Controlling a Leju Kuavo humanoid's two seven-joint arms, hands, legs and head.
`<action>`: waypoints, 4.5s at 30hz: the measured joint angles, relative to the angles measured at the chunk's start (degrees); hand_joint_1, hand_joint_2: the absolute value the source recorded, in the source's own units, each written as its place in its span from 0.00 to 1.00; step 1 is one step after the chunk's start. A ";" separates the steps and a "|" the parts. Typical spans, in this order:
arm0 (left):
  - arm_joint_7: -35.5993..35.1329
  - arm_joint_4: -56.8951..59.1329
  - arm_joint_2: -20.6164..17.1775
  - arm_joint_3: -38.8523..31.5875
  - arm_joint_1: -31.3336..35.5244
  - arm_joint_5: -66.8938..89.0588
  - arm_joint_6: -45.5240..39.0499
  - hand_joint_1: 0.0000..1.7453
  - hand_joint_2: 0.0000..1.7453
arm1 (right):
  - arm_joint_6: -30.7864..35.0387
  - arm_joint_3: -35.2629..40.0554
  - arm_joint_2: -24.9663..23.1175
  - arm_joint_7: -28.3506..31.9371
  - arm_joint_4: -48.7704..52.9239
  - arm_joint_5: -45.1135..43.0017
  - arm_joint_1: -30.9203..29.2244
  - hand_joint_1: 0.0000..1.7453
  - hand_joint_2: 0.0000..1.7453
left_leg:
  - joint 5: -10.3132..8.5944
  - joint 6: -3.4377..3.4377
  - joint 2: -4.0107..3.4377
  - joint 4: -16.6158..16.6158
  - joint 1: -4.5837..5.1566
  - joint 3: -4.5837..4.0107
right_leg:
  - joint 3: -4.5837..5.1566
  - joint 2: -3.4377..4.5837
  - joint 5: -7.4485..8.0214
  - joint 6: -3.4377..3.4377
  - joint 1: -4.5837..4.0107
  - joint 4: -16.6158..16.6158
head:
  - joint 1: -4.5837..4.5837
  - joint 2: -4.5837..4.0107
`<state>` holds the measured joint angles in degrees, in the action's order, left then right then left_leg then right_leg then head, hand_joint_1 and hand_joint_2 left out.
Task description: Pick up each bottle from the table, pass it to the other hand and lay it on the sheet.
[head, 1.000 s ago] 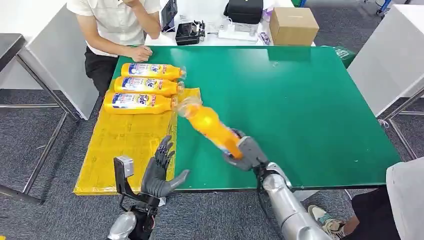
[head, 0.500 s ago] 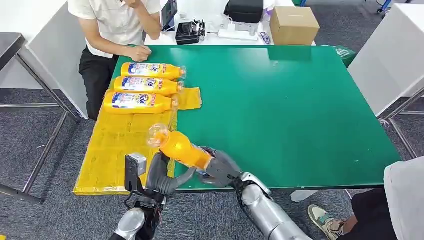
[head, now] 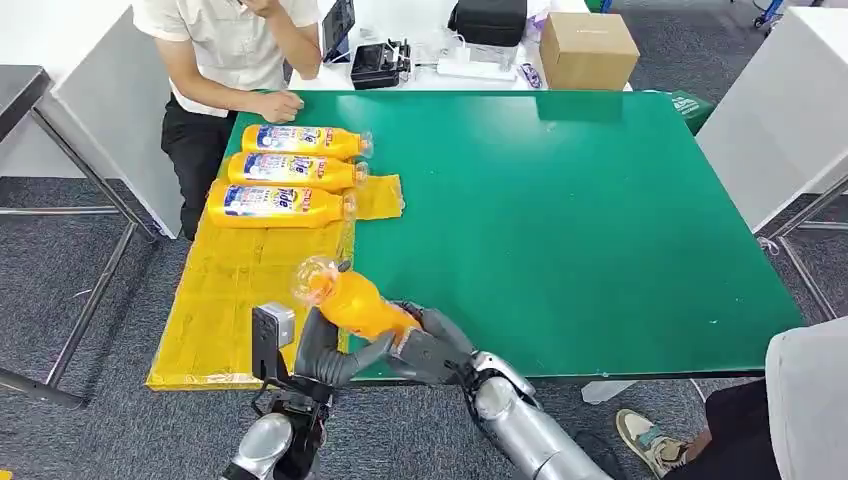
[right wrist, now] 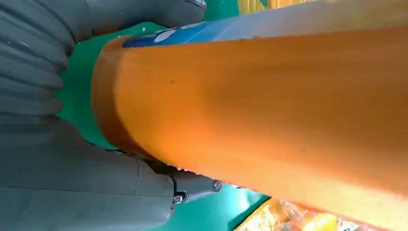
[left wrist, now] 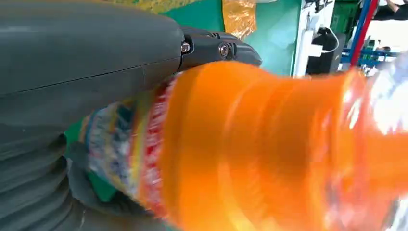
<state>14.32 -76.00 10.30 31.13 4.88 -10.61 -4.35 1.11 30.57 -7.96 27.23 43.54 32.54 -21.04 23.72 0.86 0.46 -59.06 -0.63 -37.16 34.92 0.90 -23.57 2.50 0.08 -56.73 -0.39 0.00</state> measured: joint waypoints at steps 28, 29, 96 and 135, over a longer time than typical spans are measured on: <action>-0.46 0.46 0.63 -2.95 -0.02 -23.42 3.29 1.00 1.00 | 12.81 6.56 -3.34 2.95 -1.84 -0.41 1.76 0.00 0.00 | 0.00 0.00 0.00 0.00 0.00 -0.06 | 0.03 0.00 -0.01 -0.01 0.00 0.00 | 0.00 0.00; 0.35 0.04 0.42 -2.97 -0.52 -22.63 2.51 1.00 1.00 | 12.92 6.69 -3.56 3.17 -1.81 -0.54 1.97 0.00 0.00 | 0.00 0.00 0.00 0.01 0.00 -0.08 | 0.04 0.01 0.00 -0.01 0.00 -0.01 | 0.00 0.00; -22.65 44.66 -4.35 8.84 38.88 61.22 4.26 1.00 1.00 | 14.89 -1.26 -1.97 12.68 22.58 -19.17 14.80 0.00 0.00 | -0.52 -0.10 0.00 0.02 -0.01 -0.04 | 0.15 -0.11 0.45 -0.17 0.00 0.00 | 0.04 0.00; -22.36 55.56 -2.93 -0.72 42.42 54.00 8.00 0.00 1.00 | 13.20 -4.02 -3.39 12.68 18.34 -18.03 14.53 0.00 0.00 | -0.60 -0.07 0.10 0.02 -0.01 -0.29 | 0.21 -0.23 0.42 -0.15 -0.01 -0.06 | 0.00 0.00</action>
<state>-8.04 -20.44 7.37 30.41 47.30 43.39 3.65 14.31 26.56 -11.34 39.91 61.88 14.51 -6.51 23.13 0.79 0.56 -59.04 -0.64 -37.45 35.14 0.67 -23.15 2.35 0.07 -56.79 -0.39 0.00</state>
